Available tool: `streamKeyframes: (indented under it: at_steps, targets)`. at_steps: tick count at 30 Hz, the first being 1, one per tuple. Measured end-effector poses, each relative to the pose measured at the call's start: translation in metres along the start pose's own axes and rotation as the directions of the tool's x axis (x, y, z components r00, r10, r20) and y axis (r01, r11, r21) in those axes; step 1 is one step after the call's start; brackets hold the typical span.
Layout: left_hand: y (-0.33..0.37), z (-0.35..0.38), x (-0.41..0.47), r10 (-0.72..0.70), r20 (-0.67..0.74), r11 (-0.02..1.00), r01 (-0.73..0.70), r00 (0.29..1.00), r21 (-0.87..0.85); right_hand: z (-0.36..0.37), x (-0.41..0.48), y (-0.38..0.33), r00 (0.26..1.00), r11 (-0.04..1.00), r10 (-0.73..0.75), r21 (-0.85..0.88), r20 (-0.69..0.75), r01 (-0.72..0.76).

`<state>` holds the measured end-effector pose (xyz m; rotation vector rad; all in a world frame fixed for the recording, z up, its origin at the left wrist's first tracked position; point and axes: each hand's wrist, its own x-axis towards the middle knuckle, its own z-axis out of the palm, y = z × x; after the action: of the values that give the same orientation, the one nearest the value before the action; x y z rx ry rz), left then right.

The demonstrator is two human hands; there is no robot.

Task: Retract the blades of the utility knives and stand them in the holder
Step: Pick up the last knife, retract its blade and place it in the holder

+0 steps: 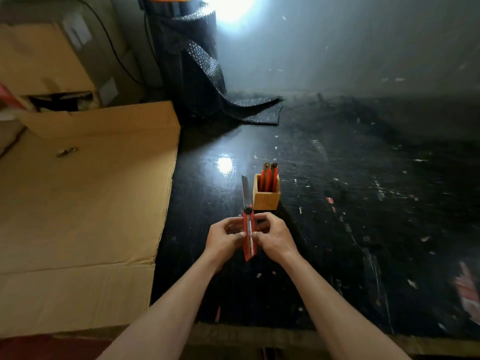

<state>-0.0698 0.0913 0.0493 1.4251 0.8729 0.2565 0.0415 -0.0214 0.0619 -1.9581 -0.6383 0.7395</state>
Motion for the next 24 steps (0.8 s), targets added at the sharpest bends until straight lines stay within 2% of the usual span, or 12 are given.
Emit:
streamKeyframes:
  at_steps: [6, 14, 19, 24]
  targets:
    - [0.084, 0.004, 0.019, 0.125, 0.063, 0.986, -0.118, 0.99, -0.115, -0.047, 0.022, -0.058, 0.977, 0.976, -0.194, 0.079, -0.084, 0.201]
    - [0.176, 0.008, 0.026, 0.289, 0.089, 0.946, -0.269, 0.953, -0.183, -0.098, 0.037, -0.129, 0.928, 0.922, -0.345, 0.133, -0.144, 0.363]
    - [0.215, 0.008, 0.021, 0.406, 0.074, 0.903, -0.388, 0.911, -0.183, -0.113, 0.047, -0.169, 0.86, 0.894, -0.441, -0.038, -0.256, 0.447]
    - [0.241, 0.01, 0.02, 0.479, 0.063, 0.872, -0.468, 0.875, -0.142, -0.13, 0.054, -0.199, 0.776, 0.817, -0.575, -0.236, -0.261, 0.526]
